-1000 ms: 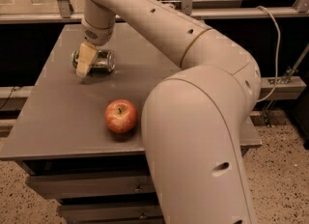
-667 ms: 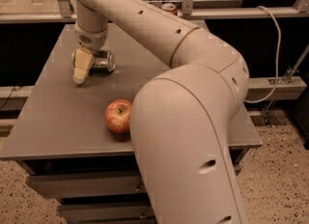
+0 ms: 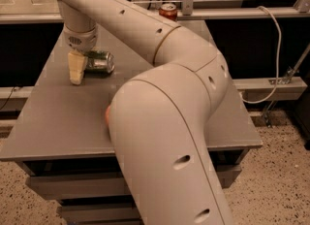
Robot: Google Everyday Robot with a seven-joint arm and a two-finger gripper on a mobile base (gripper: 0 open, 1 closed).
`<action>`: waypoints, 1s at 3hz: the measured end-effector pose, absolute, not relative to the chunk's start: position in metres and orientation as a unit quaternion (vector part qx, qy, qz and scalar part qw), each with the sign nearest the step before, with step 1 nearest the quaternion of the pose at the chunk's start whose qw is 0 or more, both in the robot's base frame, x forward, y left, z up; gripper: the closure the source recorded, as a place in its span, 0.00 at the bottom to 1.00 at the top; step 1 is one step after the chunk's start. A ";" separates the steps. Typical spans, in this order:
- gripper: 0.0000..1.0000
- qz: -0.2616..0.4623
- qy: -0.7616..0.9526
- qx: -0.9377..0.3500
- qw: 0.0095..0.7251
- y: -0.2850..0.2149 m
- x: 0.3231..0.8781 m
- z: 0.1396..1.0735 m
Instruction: Place green can upright
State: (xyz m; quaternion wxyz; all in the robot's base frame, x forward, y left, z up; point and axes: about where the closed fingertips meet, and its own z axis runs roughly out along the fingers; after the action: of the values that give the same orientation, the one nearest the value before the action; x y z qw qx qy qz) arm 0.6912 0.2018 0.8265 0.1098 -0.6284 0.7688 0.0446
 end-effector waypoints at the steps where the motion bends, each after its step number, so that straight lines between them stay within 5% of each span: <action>1: 0.75 0.044 0.769 -0.628 0.110 0.202 0.691 0.833; 2: 0.98 0.044 0.769 -0.628 0.110 0.202 0.691 0.835; 3: 1.00 0.046 0.761 -0.628 0.154 0.194 0.691 0.867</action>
Offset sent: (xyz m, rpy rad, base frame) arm 0.0021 0.0049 0.0609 -0.0778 -0.0776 0.0488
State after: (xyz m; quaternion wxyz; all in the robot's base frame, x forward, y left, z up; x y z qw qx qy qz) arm 0.6912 0.1937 0.8665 0.1545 -0.6284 0.7611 0.0455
